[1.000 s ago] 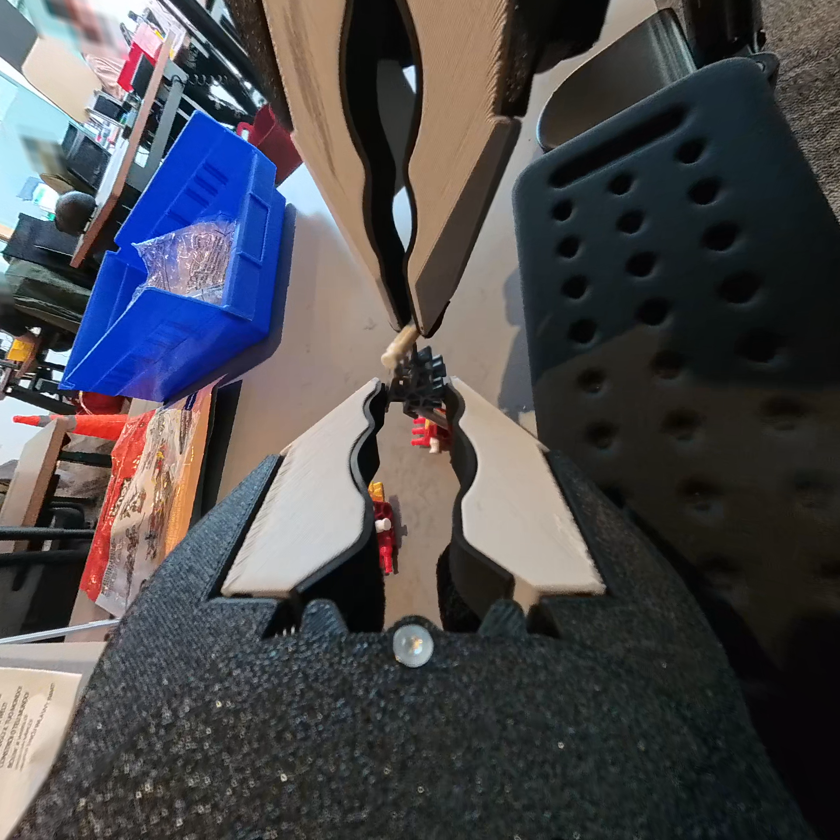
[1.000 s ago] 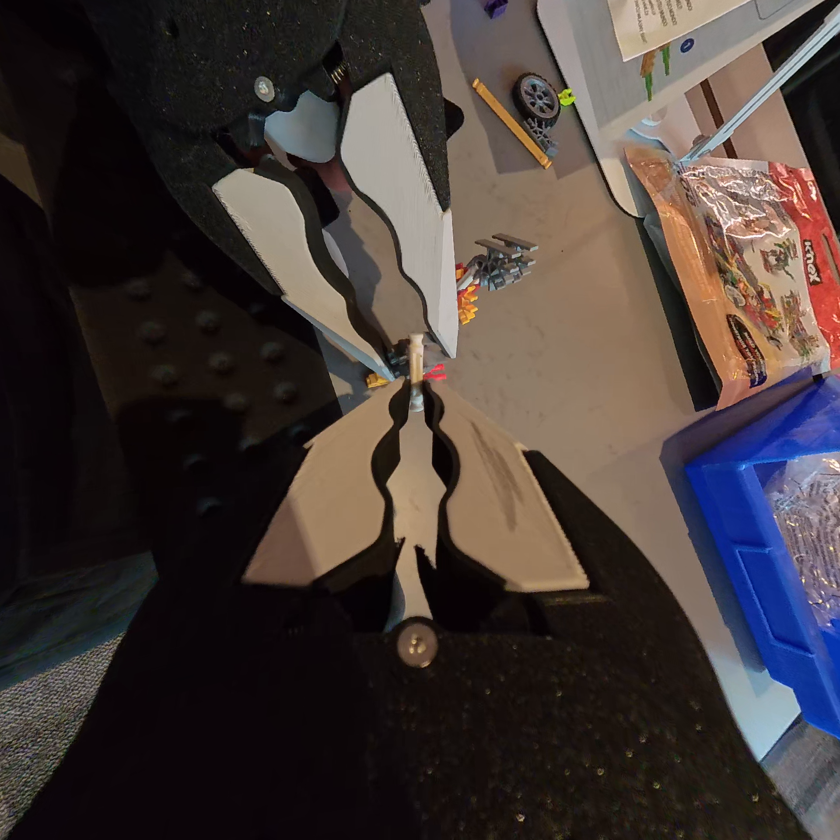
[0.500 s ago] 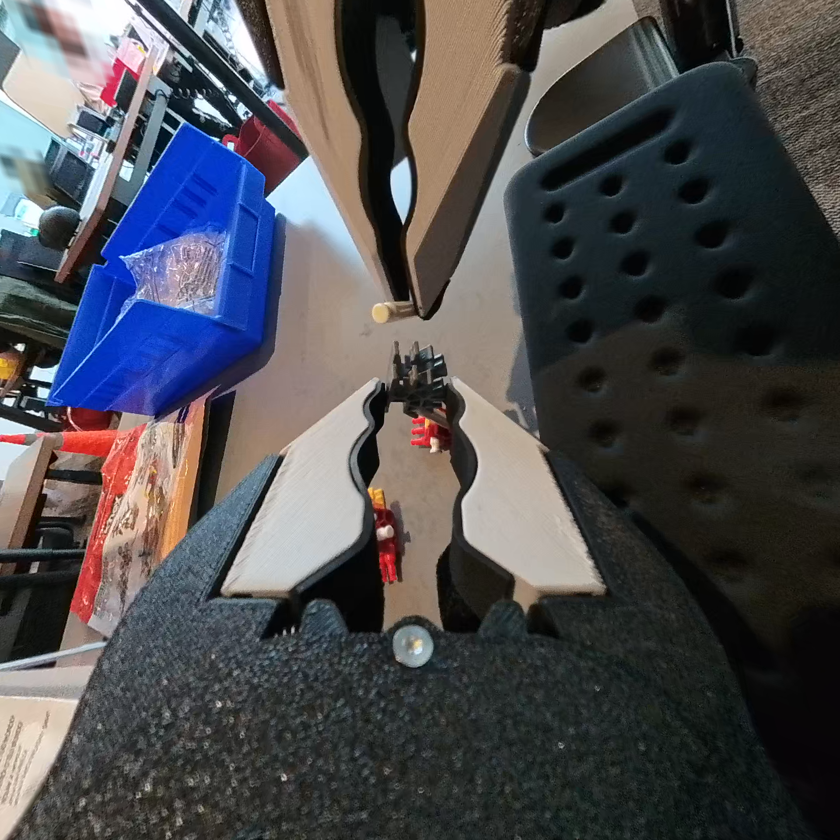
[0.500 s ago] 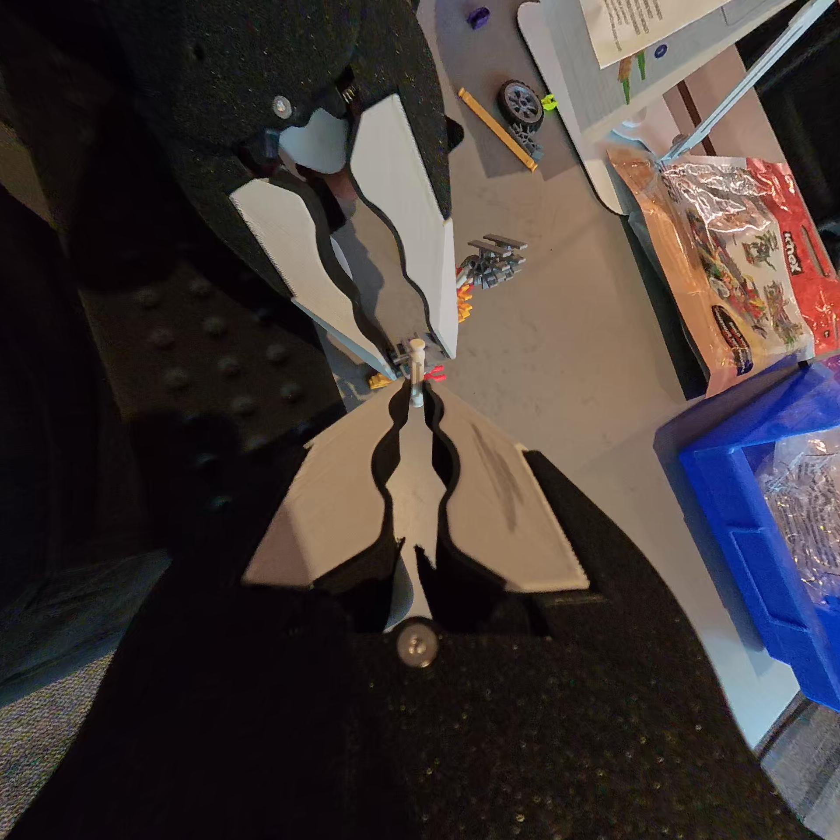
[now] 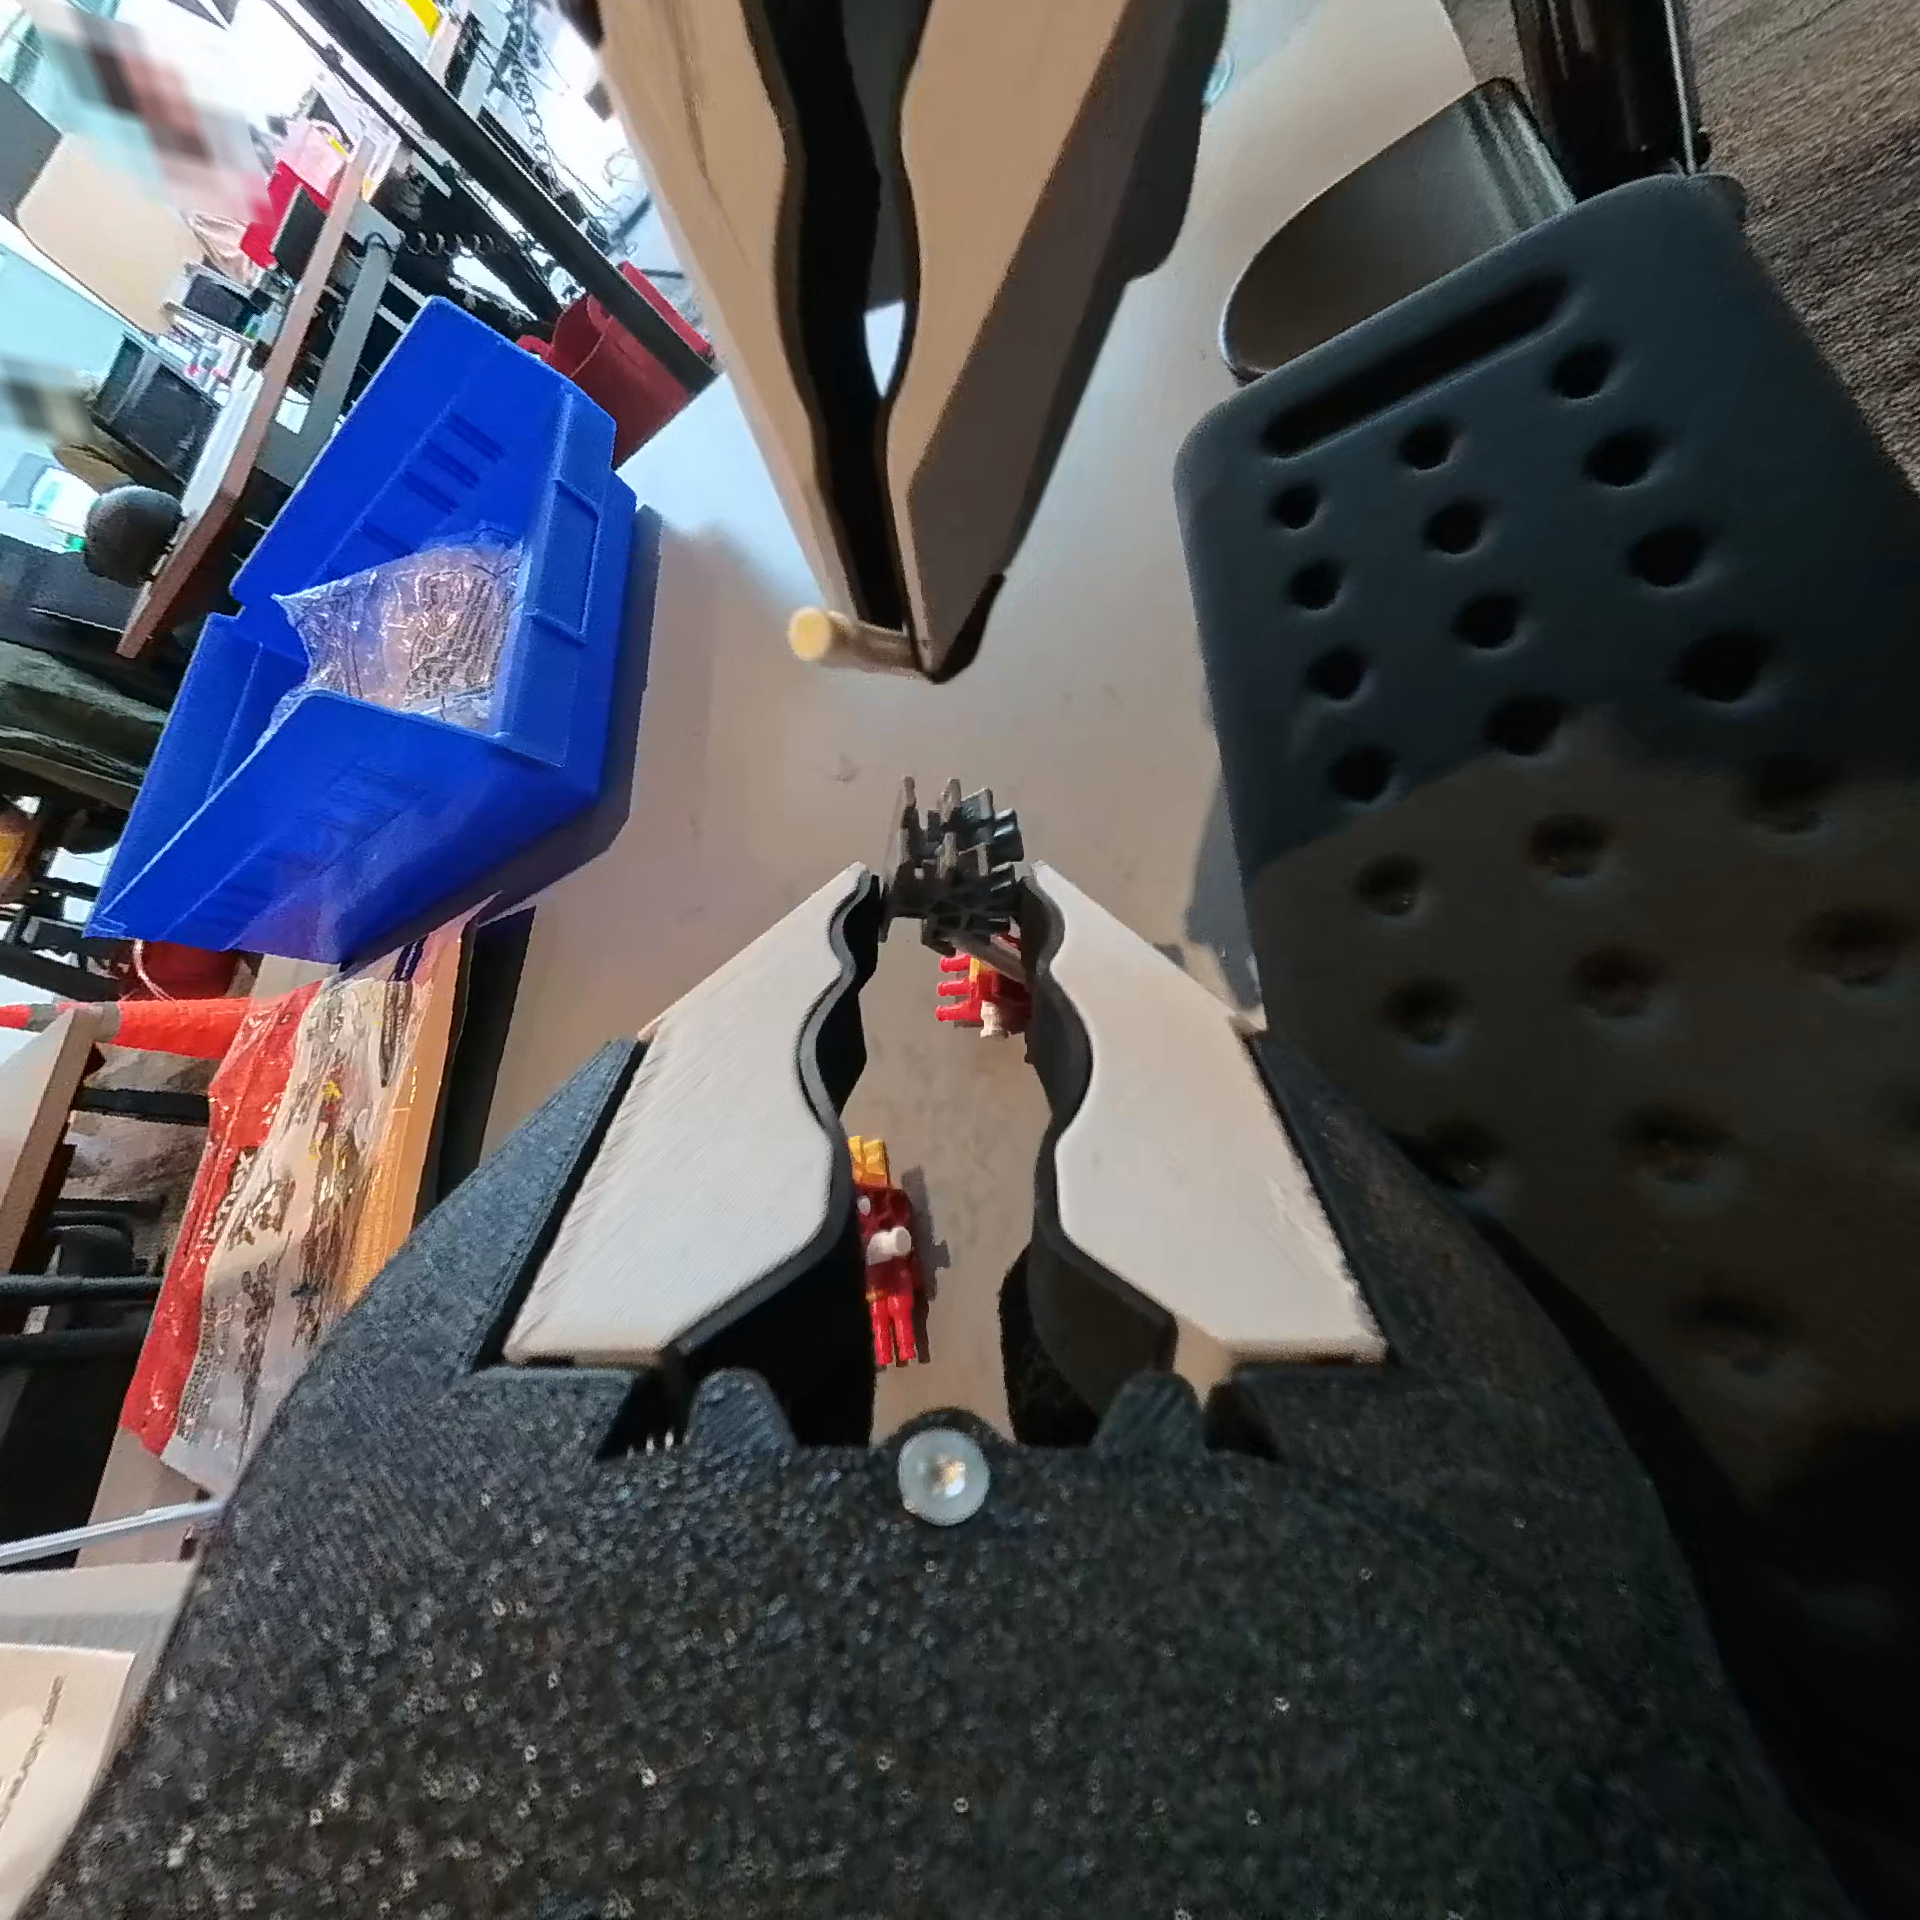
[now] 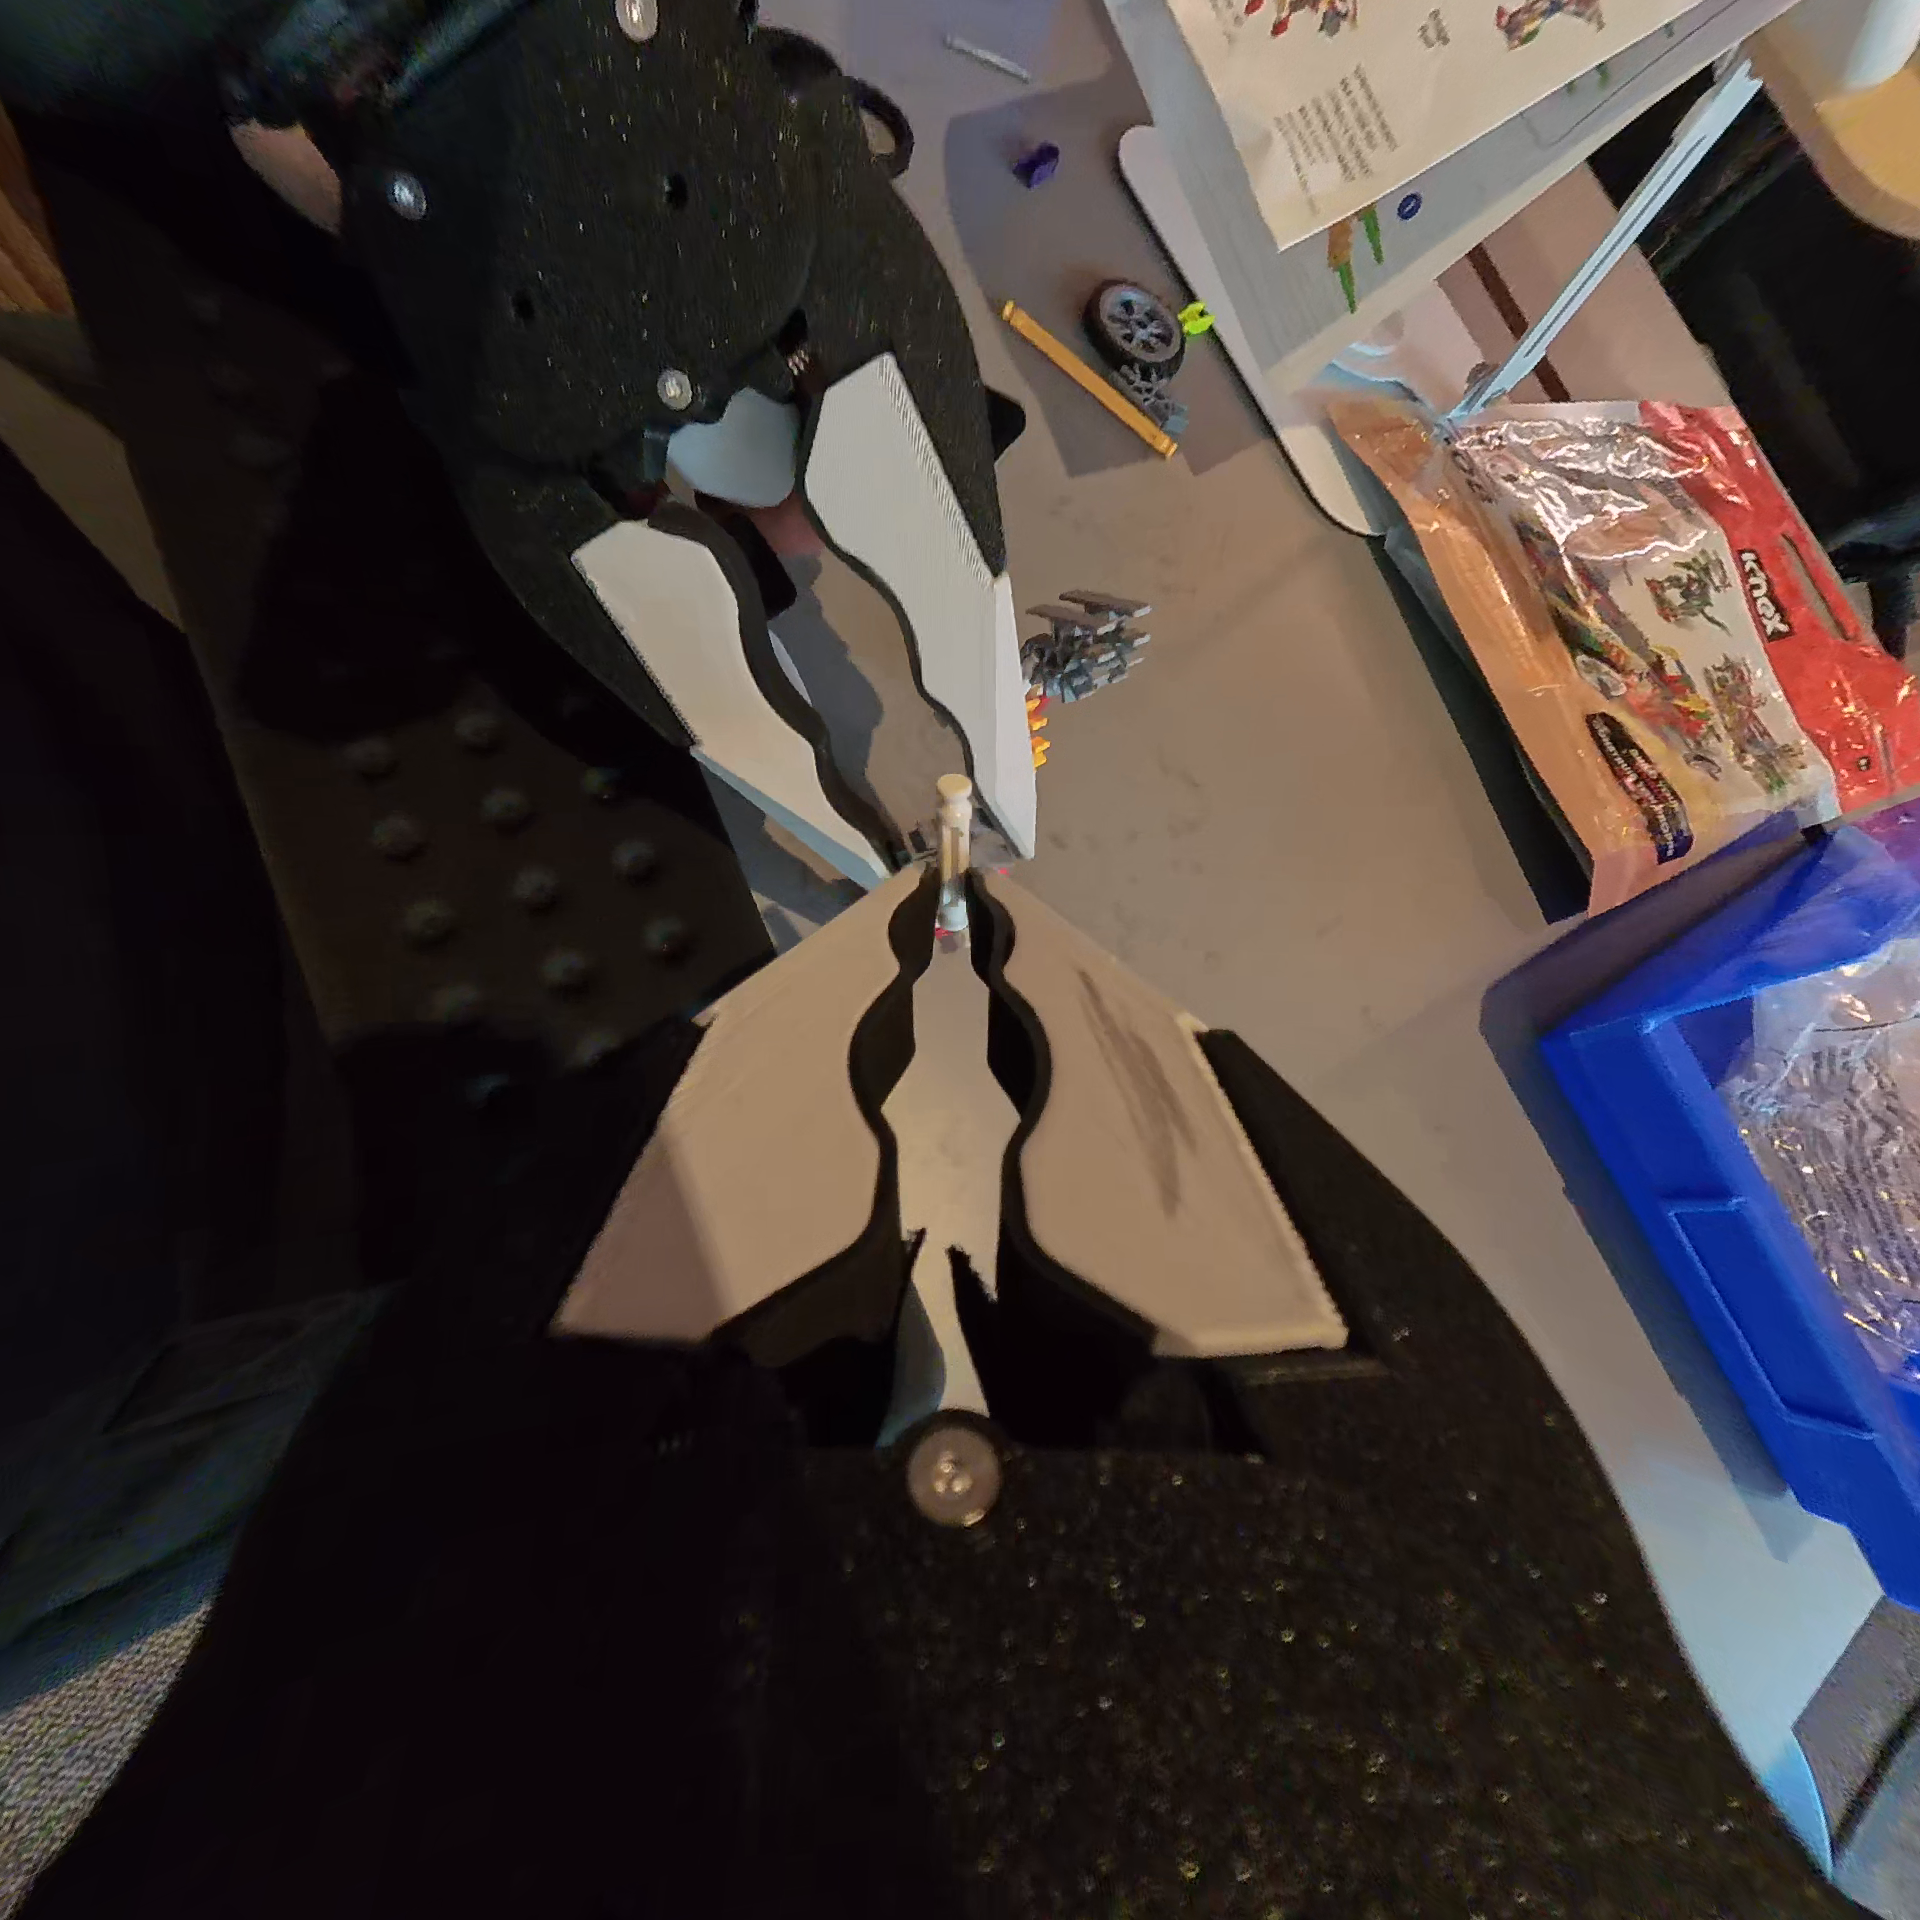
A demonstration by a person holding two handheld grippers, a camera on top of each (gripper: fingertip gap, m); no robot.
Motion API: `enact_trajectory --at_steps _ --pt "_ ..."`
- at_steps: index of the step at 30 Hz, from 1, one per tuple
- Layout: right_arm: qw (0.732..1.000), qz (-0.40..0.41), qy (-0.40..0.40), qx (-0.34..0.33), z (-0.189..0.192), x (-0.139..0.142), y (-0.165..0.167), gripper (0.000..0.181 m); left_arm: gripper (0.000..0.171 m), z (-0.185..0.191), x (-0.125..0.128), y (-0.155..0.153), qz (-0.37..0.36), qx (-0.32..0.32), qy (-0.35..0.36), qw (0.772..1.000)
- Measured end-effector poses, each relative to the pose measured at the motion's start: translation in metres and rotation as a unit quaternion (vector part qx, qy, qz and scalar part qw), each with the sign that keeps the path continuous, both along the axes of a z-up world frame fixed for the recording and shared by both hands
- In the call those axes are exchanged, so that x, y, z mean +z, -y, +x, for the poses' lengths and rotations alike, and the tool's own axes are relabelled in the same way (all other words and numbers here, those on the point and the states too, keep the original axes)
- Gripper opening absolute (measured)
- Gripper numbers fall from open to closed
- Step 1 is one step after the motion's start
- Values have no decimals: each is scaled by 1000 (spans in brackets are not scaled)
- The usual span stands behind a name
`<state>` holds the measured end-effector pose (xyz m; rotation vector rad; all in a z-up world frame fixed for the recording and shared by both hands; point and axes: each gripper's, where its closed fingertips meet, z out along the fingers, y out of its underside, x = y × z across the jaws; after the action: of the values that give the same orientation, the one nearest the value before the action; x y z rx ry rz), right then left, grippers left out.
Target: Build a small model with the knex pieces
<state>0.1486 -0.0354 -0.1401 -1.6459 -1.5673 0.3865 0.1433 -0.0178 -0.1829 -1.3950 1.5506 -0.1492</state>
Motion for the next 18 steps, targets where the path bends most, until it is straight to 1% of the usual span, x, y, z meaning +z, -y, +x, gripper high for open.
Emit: enact_trajectory --at_steps 18 --pt "1000 6 -5 26 -3 7 -1 5 26 1 -1 -5 -30 11 22 999"
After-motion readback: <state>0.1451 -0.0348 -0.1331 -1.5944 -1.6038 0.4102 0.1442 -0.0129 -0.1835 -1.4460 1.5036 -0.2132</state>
